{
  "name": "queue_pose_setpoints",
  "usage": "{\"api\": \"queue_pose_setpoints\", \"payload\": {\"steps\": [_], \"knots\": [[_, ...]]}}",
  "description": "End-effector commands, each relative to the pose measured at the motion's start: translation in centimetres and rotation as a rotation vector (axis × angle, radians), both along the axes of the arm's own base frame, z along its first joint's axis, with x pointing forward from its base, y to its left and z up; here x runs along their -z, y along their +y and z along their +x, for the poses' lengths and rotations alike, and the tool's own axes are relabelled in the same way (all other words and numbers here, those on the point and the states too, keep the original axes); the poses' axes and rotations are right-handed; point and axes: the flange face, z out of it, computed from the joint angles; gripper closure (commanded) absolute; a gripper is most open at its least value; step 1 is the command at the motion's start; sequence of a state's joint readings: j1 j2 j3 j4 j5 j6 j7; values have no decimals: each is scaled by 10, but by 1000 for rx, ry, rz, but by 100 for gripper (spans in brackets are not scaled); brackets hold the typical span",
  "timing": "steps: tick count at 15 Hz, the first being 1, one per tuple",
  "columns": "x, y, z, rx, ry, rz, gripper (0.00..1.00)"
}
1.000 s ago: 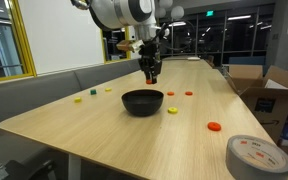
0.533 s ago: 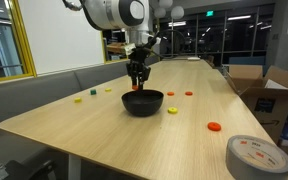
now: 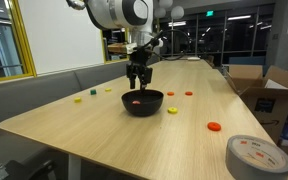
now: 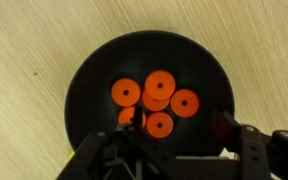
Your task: Pick up some of the yellow and orange objects from the table and put them in the bowl
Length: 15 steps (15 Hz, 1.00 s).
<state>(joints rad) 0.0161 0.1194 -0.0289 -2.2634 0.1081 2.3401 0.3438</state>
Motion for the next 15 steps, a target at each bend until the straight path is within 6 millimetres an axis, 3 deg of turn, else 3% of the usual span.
{"api": "queue_pose_setpoints", "payload": {"steps": [1, 5, 9, 15], "knots": [[-29, 4, -12, -40, 15, -34, 0], [-79, 28, -49, -207, 52, -138, 0], [-131, 66, -99, -364, 30, -196, 0], [-180, 120, -173, -664, -8, -236, 0]]}}
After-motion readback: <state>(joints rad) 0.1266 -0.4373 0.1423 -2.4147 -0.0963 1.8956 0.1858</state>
